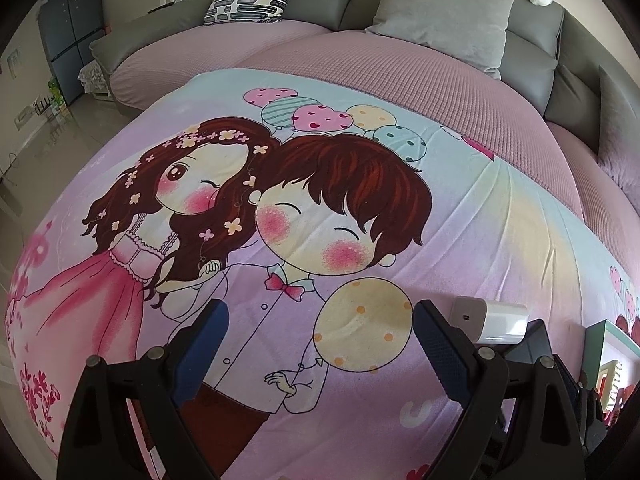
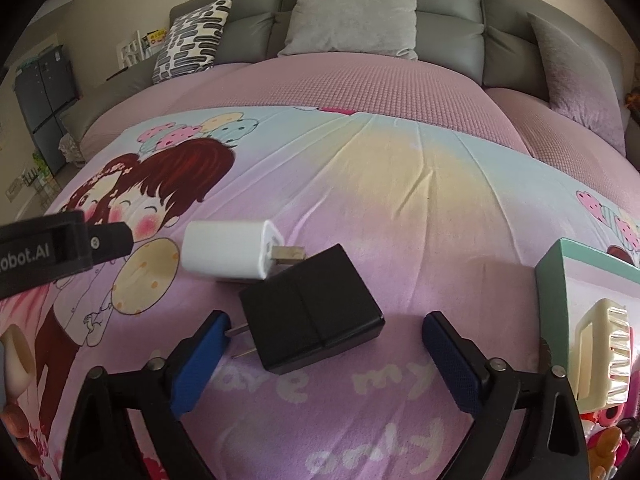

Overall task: Organize rigid objects
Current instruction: 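Grasp the white charger cube with the left tool while the right tool grasps the black charger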

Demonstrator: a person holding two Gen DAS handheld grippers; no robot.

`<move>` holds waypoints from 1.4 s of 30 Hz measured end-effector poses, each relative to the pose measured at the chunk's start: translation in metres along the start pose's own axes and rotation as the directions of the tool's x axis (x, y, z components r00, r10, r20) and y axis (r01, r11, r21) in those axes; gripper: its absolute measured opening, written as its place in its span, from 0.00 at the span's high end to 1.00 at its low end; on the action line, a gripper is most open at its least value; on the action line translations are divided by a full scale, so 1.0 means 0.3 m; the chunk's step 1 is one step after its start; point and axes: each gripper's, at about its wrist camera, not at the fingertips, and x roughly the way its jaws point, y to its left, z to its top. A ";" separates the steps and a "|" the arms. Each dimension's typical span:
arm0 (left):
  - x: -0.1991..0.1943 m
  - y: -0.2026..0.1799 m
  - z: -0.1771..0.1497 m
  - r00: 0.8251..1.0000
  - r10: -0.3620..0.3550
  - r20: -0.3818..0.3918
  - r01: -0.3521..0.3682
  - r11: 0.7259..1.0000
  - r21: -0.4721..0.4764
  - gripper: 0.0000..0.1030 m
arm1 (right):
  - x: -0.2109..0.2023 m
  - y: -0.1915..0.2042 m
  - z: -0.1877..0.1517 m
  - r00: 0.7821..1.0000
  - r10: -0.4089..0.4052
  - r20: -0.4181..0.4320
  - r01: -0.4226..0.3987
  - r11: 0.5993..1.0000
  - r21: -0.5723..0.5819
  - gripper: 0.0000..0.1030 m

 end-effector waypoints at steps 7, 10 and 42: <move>-0.009 -0.029 0.001 0.999 -0.044 -0.001 0.044 0.999 0.010 0.09 | -0.008 -0.031 0.010 1.000 -0.014 0.010 0.014 0.999 0.030 0.17; -0.008 -0.047 -0.002 0.996 -0.086 -0.011 0.086 0.996 0.017 0.09 | -0.013 -0.040 0.012 1.000 -0.017 0.011 0.017 0.999 0.029 0.19; 0.060 -0.231 -0.035 0.959 -0.251 -0.135 0.262 0.962 0.076 0.09 | -0.053 -0.053 -0.009 0.998 -0.059 -0.028 0.059 0.998 -0.013 0.27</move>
